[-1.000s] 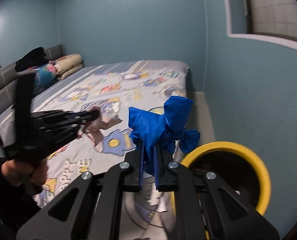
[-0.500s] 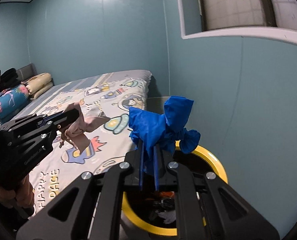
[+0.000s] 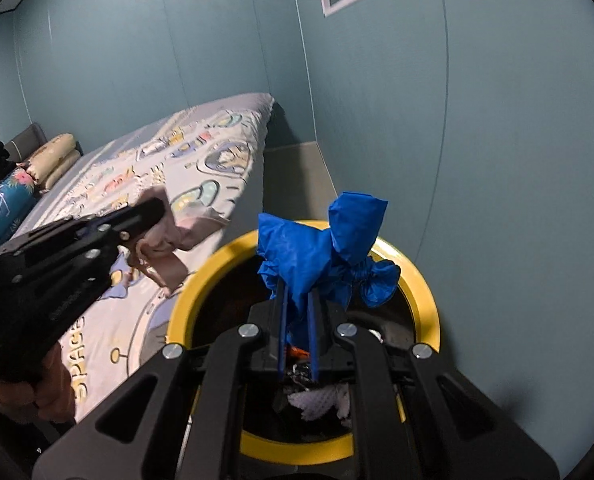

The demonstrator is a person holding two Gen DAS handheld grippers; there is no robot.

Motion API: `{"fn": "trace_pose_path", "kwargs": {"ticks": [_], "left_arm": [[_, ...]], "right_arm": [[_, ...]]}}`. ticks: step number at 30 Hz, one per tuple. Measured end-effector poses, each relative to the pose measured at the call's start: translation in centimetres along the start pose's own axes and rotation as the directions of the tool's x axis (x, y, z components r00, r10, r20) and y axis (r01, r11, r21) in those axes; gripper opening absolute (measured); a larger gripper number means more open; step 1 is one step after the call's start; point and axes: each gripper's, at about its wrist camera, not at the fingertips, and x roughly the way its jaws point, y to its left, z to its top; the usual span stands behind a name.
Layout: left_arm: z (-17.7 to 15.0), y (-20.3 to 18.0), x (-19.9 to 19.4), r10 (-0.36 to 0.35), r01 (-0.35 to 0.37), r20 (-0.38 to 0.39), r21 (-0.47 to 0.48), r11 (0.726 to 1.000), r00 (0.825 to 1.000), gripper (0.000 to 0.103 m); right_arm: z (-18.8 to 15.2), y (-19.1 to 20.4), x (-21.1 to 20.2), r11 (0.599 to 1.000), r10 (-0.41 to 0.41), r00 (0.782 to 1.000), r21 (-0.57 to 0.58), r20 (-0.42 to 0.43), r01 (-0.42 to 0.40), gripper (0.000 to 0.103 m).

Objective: Collect trash
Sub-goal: 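Open both tools to drop the cloths into the bin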

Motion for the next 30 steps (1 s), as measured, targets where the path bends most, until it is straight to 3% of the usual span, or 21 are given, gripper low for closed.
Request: {"fn": "trace_pose_path", "kwargs": {"ticks": [8,13,19,23,27,28,30], "left_arm": [[-0.8,0.5,4.6,-0.069,0.063,-0.102,-0.064,0.996,0.992,0.005],[-1.0,1.2,5.9,-0.059,0.049,-0.133,-0.081,0.996,0.989,0.005],[-0.9,3.0,7.5,-0.127,0.097,-0.18,-0.168,0.981,0.975,0.005],[-1.0,3.2,7.9,-0.134,0.099,-0.198,-0.175,0.98,0.971,0.006],[-0.9,4.1,7.6,-0.131,0.089,-0.194,-0.212,0.973,0.972,0.037],[-0.9,4.4,7.5,-0.127,0.084,-0.189,-0.22,0.972,0.974,0.041],[-0.8,4.7,7.3,-0.126,0.083,-0.187,-0.224,0.971,0.974,0.043]], "right_arm": [[0.4,-0.3,1.2,1.0,-0.015,1.0,-0.003,-0.022,0.015,0.008],[0.6,-0.3,1.5,1.0,-0.022,0.999,0.003,-0.038,0.022,0.009],[0.9,-0.9,2.4,1.0,-0.012,0.997,0.015,-0.07,0.013,0.009],[1.0,-1.1,2.7,1.0,-0.013,0.996,0.022,-0.085,0.015,0.009],[1.0,-1.3,3.0,0.999,-0.023,0.995,0.034,-0.098,0.027,0.021],[1.0,-1.5,3.0,0.999,-0.025,0.995,0.039,-0.099,0.029,0.027],[0.9,-1.7,2.9,0.998,-0.03,0.995,0.046,-0.096,0.035,0.029]]}}
